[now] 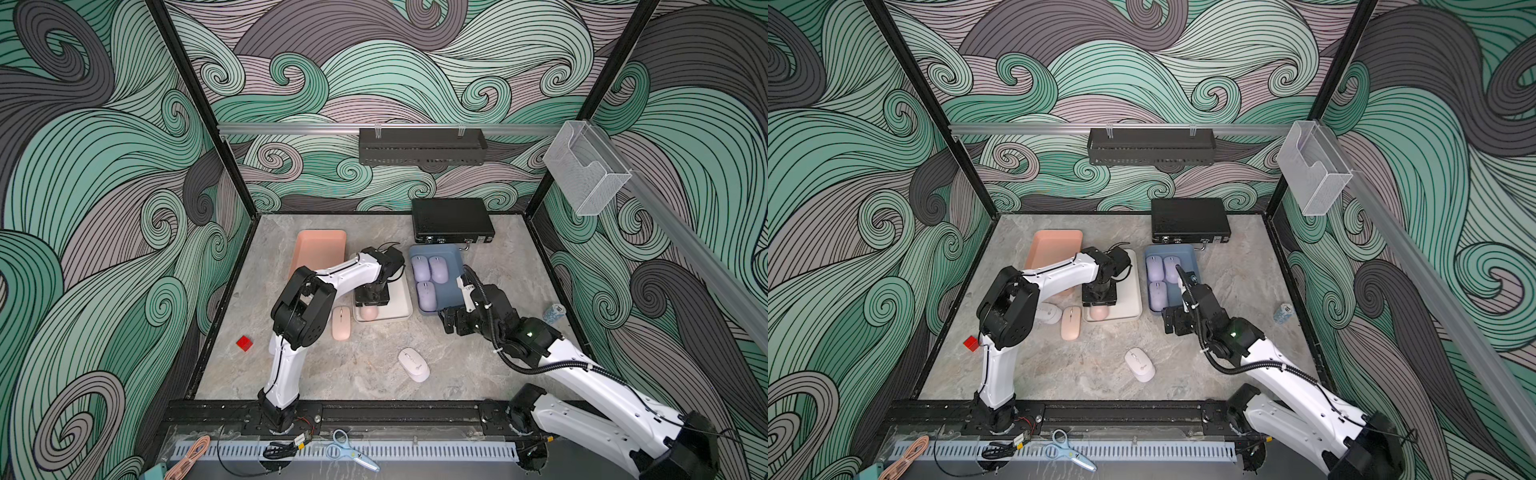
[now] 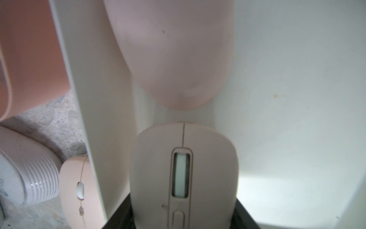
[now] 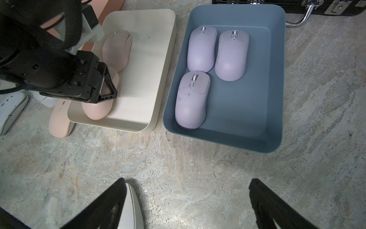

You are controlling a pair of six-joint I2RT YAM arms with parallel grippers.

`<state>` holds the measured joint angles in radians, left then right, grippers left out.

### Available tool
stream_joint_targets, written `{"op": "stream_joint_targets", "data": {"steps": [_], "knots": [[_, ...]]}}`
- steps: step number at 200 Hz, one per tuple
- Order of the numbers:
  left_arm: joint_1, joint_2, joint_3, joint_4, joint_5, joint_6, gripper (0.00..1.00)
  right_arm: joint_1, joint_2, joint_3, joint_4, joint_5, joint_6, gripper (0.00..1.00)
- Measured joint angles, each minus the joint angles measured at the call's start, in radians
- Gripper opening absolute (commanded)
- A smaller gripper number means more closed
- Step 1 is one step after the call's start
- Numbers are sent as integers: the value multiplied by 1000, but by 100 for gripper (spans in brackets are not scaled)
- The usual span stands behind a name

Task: Place the mice by color into the storage box
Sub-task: Place the mouse in the storage box, then pick up the mouse from the center of the board.

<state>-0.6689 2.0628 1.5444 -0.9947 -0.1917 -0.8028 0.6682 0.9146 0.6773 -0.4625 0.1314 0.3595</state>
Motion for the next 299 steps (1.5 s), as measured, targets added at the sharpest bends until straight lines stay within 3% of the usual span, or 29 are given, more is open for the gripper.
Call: {"op": "stream_joint_targets", "data": {"steps": [39,101,141,178,218,299], "knots": [[-2,2,17,-39,-13,-2,71,0,0,0,3,-1,0,96],[-15,-6,134,-106,-50,18,72,0,-3,0,3,-2,0,96],[-6,8,296,-127,-103,82,72,-1,-3,-1,5,-2,0,96],[39,175,503,-160,-121,108,73,-2,7,-1,4,-8,-1,97],[71,310,516,-194,-152,122,76,-6,6,-1,3,-8,-1,98],[73,317,519,-222,-206,130,76,-6,2,-1,3,-9,-1,98]]}}
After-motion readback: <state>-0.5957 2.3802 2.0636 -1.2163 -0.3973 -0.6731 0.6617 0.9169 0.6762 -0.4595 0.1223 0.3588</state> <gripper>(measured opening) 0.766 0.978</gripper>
